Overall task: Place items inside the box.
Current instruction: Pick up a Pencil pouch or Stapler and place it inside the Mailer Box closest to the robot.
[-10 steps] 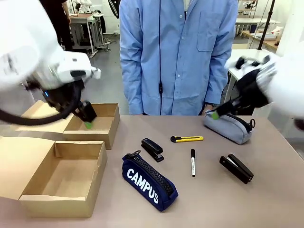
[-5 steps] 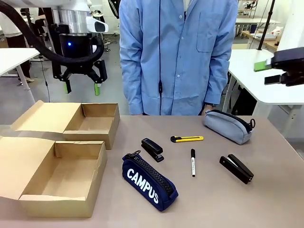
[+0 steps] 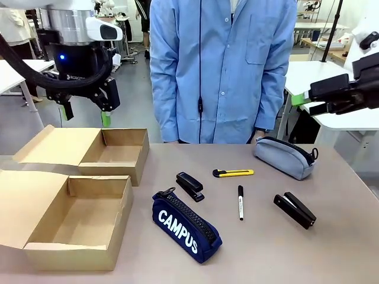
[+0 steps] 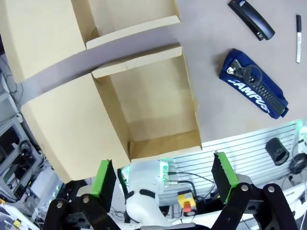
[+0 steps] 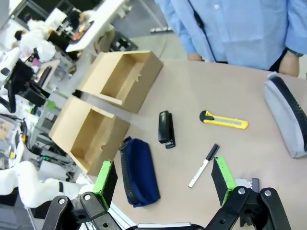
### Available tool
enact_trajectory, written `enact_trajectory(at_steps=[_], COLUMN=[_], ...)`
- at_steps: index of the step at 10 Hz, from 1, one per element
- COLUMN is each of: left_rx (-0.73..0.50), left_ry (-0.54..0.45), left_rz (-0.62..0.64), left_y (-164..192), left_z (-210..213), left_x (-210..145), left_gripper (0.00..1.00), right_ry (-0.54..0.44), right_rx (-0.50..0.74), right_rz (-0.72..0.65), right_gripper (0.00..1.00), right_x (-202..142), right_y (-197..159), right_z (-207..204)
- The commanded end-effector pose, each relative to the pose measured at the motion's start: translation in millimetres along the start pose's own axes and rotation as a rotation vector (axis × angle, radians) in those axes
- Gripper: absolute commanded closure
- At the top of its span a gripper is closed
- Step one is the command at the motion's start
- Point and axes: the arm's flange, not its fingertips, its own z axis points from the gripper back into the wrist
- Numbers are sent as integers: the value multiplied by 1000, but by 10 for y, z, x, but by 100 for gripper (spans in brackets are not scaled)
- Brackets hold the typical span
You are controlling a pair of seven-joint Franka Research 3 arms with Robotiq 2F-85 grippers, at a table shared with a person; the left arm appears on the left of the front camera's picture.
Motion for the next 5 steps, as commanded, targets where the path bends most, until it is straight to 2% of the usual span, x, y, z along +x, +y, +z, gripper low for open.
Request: enact_trajectory(at_steps=[1, 5], left_rx=[2, 2], left_ry=[-15, -15], left_rz=[-9, -9], left_y=[58, 58], left_z=[-73, -73], left_x=[23, 23], left_gripper=[0, 0], right_ry=[-2, -2], right_rx=[3, 3], right_rz=[27, 27], right_gripper=[0, 0], right_x=[50, 50], right_y=[-39, -39], right_z=[51, 51])
